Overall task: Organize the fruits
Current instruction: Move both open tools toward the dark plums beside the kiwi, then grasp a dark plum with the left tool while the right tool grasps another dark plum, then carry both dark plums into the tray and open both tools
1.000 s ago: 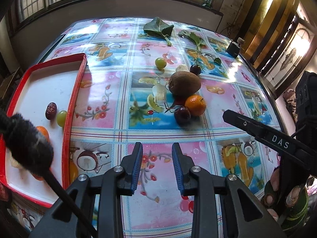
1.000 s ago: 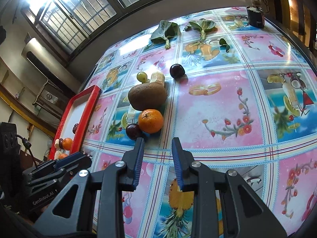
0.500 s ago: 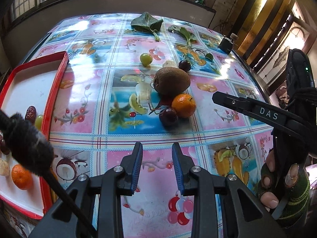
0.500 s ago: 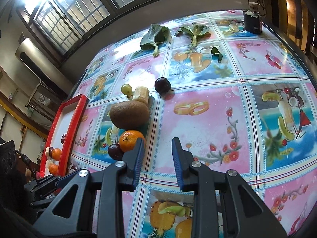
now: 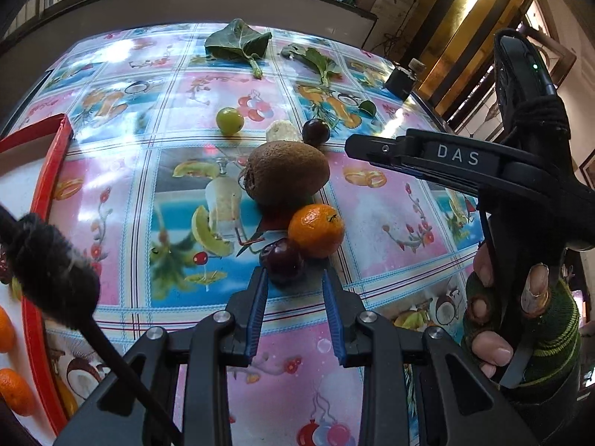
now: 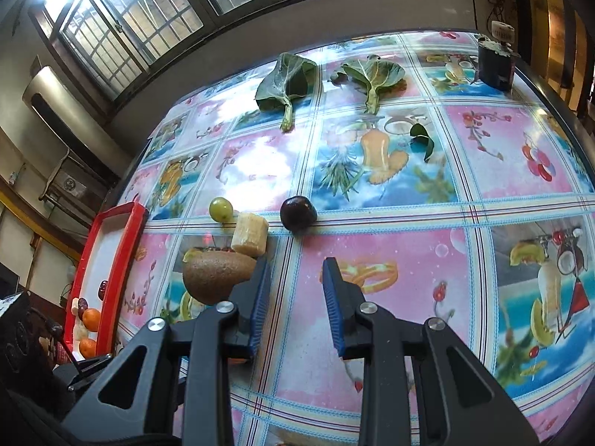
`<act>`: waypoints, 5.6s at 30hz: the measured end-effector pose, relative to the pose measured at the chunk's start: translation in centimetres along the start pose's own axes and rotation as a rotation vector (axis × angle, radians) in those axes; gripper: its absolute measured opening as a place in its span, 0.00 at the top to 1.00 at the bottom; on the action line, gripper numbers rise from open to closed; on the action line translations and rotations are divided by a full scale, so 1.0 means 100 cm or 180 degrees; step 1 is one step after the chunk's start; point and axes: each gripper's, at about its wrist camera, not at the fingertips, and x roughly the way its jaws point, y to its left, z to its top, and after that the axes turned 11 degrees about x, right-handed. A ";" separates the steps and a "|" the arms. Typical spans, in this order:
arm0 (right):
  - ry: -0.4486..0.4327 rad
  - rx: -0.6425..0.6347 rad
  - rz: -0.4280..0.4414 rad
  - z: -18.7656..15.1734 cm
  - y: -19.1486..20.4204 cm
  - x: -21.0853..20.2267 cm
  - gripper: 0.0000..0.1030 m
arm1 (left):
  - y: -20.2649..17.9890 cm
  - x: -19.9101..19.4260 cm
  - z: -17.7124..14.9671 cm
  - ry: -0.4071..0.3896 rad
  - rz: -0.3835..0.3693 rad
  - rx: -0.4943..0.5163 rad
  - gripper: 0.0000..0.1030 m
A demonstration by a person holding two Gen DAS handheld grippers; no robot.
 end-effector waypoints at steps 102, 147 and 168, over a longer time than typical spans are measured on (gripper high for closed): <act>-0.0122 -0.0252 0.0111 -0.016 0.039 -0.015 0.75 | 0.019 -0.072 -0.036 -0.0228 0.0158 -0.0005 0.74; 0.0387 -0.1165 0.0568 -0.111 0.211 0.023 0.74 | 0.148 -0.150 -0.090 -0.0385 0.1324 -0.0908 0.74; 0.0490 -0.1284 0.0493 -0.084 0.257 0.092 0.74 | 0.223 -0.120 -0.052 -0.0223 0.1469 -0.1287 0.74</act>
